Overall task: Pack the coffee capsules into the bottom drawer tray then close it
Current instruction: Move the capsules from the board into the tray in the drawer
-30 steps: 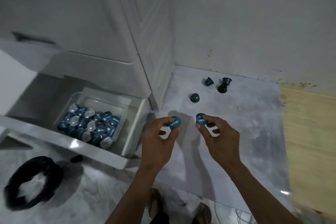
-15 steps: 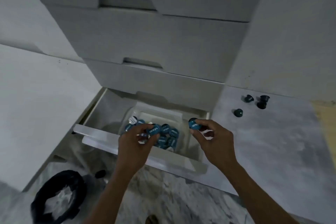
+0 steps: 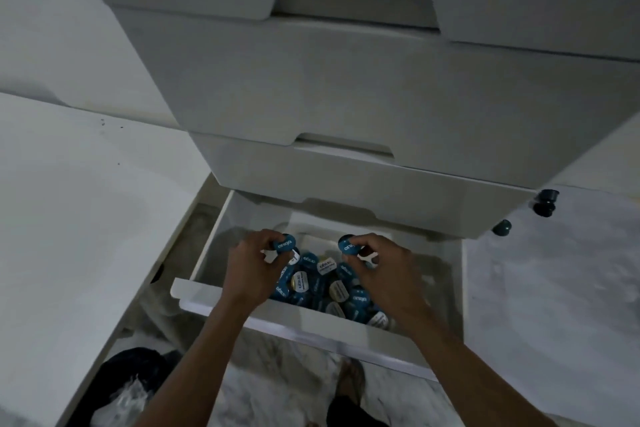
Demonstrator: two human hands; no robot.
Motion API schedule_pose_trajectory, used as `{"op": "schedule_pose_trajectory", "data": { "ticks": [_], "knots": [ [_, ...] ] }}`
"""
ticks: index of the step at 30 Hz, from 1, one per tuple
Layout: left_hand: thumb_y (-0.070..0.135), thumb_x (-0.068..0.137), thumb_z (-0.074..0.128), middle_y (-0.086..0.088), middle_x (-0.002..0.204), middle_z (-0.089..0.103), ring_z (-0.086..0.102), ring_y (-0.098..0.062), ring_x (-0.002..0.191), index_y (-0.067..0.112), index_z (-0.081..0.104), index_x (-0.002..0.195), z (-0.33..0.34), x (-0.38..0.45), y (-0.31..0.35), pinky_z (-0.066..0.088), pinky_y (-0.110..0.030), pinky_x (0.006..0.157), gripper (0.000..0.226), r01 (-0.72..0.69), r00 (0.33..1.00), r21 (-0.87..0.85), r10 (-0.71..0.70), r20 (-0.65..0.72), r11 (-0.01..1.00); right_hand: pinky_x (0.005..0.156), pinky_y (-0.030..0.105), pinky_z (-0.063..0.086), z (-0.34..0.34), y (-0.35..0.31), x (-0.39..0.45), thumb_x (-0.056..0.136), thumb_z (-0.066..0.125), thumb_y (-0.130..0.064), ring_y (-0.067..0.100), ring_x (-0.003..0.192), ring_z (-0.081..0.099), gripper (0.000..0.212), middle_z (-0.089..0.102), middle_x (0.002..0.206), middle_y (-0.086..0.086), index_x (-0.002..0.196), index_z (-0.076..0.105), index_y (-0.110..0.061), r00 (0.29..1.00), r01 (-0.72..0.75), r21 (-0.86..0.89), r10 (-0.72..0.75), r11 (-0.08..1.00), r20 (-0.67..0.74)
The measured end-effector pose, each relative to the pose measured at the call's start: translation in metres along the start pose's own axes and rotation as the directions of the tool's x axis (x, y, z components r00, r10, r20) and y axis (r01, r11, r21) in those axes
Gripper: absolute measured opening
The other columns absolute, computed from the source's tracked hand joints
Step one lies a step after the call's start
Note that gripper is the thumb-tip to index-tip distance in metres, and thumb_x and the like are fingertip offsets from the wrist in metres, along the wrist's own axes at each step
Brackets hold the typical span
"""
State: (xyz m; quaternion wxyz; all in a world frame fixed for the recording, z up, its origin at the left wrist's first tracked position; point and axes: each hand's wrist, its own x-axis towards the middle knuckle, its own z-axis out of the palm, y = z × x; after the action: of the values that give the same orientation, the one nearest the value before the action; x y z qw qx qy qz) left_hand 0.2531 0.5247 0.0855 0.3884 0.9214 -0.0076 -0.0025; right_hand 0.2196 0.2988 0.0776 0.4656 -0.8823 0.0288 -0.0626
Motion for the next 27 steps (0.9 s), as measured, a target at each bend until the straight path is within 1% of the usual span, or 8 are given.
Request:
{"op": "schedule_pose_trajectory", "data": {
  "ticks": [4,6,9,11,14,16,23,27],
  "knots": [
    [0.02,0.081,0.076,0.002,0.099,0.071,0.064,-0.012,0.087,0.015,0.071,0.101,0.015,0.032,-0.011,0.05,-0.024,0.076,0.021,-0.044,0.996,0.075,0.038,0.077,0.996,0.069,0.028,0.054,0.026,0.011,0.017,0.079,0.077,-0.022,0.008,0.082,0.061,0.025,0.07,0.094,-0.007,0.101,0.07,-0.029,0.996,-0.038,-0.126,0.047,0.991,0.074],
    [0.019,0.082,0.074,0.0,0.1,0.071,0.065,-0.015,0.09,0.016,0.07,0.1,0.025,0.047,-0.015,0.05,-0.025,0.077,0.019,-0.055,0.989,0.105,0.04,0.14,0.993,0.069,0.028,0.051,0.034,0.015,0.025,0.08,0.076,-0.024,0.012,0.083,0.062,0.024,0.068,0.092,-0.003,0.102,0.069,-0.029,0.994,-0.06,-0.177,0.076,0.982,0.083],
    [0.02,0.082,0.073,-0.002,0.099,0.072,0.065,-0.017,0.086,0.021,0.069,0.1,0.035,0.062,-0.019,0.055,-0.034,0.077,0.019,-0.076,0.977,0.159,0.041,0.211,0.984,0.073,0.03,0.051,0.046,0.013,0.034,0.084,0.072,-0.025,0.016,0.089,0.062,0.022,0.069,0.098,0.001,0.106,0.069,-0.026,0.982,-0.098,-0.217,0.13,0.971,0.14],
    [0.019,0.082,0.072,-0.005,0.101,0.071,0.064,-0.02,0.087,0.023,0.068,0.104,0.038,0.07,-0.019,0.055,-0.034,0.076,0.023,-0.096,0.966,0.235,0.033,0.257,0.967,0.074,0.03,0.051,0.053,0.013,0.04,0.084,0.07,-0.027,0.017,0.092,0.062,0.024,0.07,0.101,0.001,0.108,0.068,-0.027,0.974,-0.122,-0.254,0.165,0.96,0.154],
    [0.021,0.083,0.07,-0.007,0.101,0.07,0.064,-0.021,0.085,0.02,0.068,0.107,0.04,0.077,-0.018,0.048,-0.027,0.071,0.024,-0.132,0.962,0.302,0.048,0.27,0.944,0.073,0.03,0.051,0.064,0.012,0.045,0.084,0.068,-0.024,0.02,0.091,0.063,0.026,0.072,0.1,0.002,0.111,0.068,-0.025,0.971,-0.116,-0.307,0.172,0.945,0.165],
    [0.025,0.084,0.068,-0.007,0.099,0.07,0.064,-0.023,0.085,0.019,0.068,0.108,0.039,0.078,-0.013,0.047,-0.028,0.07,0.025,-0.187,0.957,0.343,0.092,0.274,0.921,0.072,0.03,0.05,0.069,0.013,0.047,0.084,0.065,-0.021,0.022,0.093,0.064,0.03,0.071,0.102,0.003,0.114,0.066,-0.024,0.967,-0.109,-0.348,0.181,0.931,0.179],
    [0.031,0.086,0.066,-0.003,0.103,0.07,0.065,-0.021,0.091,0.022,0.068,0.107,0.043,0.066,-0.014,0.053,-0.034,0.08,0.023,-0.186,0.952,0.354,0.079,0.296,0.917,0.076,0.032,0.051,0.072,0.013,0.048,0.085,0.063,-0.023,0.025,0.098,0.063,0.03,0.071,0.106,0.005,0.115,0.064,-0.023,0.953,-0.141,-0.393,0.232,0.909,0.195],
    [0.032,0.09,0.06,-0.001,0.095,0.072,0.066,-0.02,0.086,0.023,0.065,0.105,0.049,0.069,-0.017,0.052,-0.033,0.082,0.019,-0.212,0.949,0.423,0.082,0.304,0.881,0.073,0.032,0.05,0.075,0.015,0.05,0.085,0.06,-0.027,0.026,0.095,0.064,0.026,0.071,0.102,0.005,0.111,0.064,-0.022,0.954,-0.118,-0.458,0.229,0.881,0.194]
  ]
}}
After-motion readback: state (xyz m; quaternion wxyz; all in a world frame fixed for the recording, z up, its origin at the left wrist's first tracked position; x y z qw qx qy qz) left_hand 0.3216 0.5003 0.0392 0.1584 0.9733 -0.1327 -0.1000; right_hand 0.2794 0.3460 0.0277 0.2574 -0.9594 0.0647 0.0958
